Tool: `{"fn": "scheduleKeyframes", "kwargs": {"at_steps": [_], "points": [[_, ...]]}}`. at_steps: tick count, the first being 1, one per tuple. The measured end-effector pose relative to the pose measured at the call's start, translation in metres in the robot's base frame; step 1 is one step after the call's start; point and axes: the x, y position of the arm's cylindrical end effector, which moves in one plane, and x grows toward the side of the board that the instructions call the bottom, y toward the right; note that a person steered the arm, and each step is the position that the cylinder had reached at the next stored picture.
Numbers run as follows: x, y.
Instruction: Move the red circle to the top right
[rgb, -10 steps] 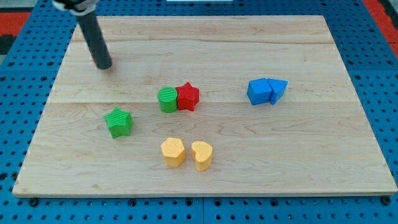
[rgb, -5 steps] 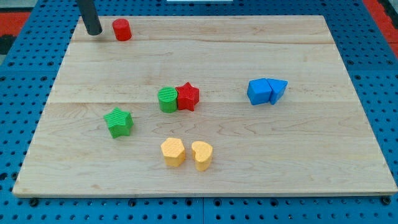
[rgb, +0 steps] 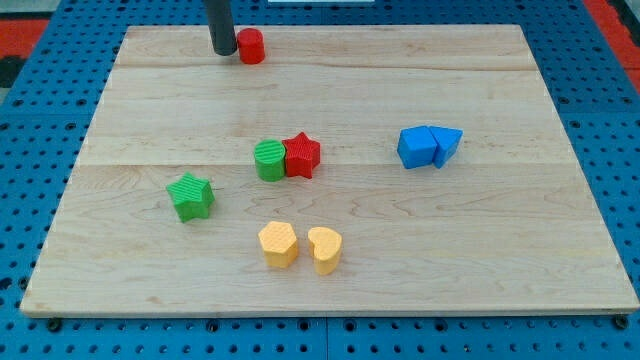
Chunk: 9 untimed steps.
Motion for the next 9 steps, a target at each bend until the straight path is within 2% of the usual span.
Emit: {"fn": "scheduleKeyframes", "kwargs": {"at_steps": [1,2,3,4,6,7,8,9], "points": [[-0.004,0.069],[0.009,0.195],[0.019,0.251],[0.019,0.246],[0.008,0.163],[-0.012,0.207],[-0.012,0.224],[-0.017,0.203]]}}
